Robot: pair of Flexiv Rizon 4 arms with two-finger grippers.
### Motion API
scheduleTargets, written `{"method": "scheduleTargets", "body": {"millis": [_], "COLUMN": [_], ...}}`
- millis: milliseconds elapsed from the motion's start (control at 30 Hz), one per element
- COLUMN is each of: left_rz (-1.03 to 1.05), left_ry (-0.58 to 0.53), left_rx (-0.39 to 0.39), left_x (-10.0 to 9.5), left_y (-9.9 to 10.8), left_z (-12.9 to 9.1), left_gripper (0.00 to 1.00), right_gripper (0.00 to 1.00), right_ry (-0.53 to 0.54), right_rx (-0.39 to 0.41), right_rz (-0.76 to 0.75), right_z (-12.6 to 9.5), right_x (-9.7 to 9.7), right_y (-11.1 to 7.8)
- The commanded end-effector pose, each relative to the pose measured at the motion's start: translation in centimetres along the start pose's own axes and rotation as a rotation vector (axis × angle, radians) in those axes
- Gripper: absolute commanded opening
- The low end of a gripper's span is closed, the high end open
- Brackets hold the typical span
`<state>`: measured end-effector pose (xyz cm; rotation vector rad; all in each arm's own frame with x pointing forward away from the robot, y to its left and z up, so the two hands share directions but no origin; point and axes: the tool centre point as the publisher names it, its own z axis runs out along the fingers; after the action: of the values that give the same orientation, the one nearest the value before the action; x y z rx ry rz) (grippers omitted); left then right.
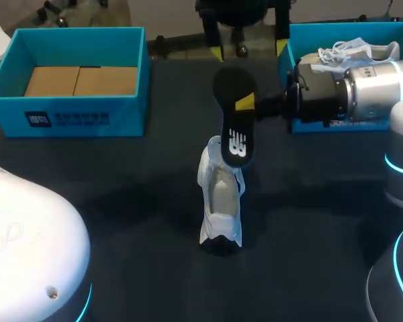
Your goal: Take the shoe out of the shoebox, open the shoe tongue, remove and reinsert the insole, then place the shoe into the shoebox
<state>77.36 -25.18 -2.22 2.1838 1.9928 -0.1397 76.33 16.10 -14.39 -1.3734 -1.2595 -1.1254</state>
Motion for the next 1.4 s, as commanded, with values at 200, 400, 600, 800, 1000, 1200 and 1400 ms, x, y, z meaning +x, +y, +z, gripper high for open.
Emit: {"method": "scheduleTargets", "body": {"millis": [200, 400, 600, 800, 1000, 1200, 1400], "left_rz": [0.031, 0.035, 0.027, 0.03, 0.021, -0.033, -0.038], "left_ry": [-0.265, -0.362, -0.474, -0.561, -0.61, -0.649, -0.647], "left_rx": [-0.065, -0.065, -0.042, -0.049, -0.072, -0.092, -0.088], "left_x": [2.6, 3.4, 4.9, 6.8, 8.3, 10.2, 10.5], "left_y": [-1.8, -2.6, -3.1, -3.8, -4.7, -5.2, -5.3], "left_z": [-0.3, -0.6, -0.8, -1.2, -1.7, -1.7, -1.6], "left_gripper": [1.0, 1.0, 1.0, 1.0, 1.0, 1.0, 1.0], "right_gripper": [0.0, 0.0, 0.0, 0.0, 0.0, 0.0, 0.0], "right_ry": [-0.013, -0.021, -0.028, -0.031, -0.036, -0.039, -0.043], "right_rx": [-0.008, -0.005, -0.007, -0.01, -0.014, -0.023, -0.028], "right_rz": [0.006, 0.005, 0.008, 0.013, 0.018, 0.019, 0.017], "right_z": [-0.4, -0.5, -0.8, -1.0, -1.2, -1.4, -1.6], "right_x": [0.1, 0.4, 0.4, 0.3, 0.3, 0.4, 0.5], "right_y": [-0.4, -0.4, -0.3, -0.3, -0.3, -0.2, -0.2]}}
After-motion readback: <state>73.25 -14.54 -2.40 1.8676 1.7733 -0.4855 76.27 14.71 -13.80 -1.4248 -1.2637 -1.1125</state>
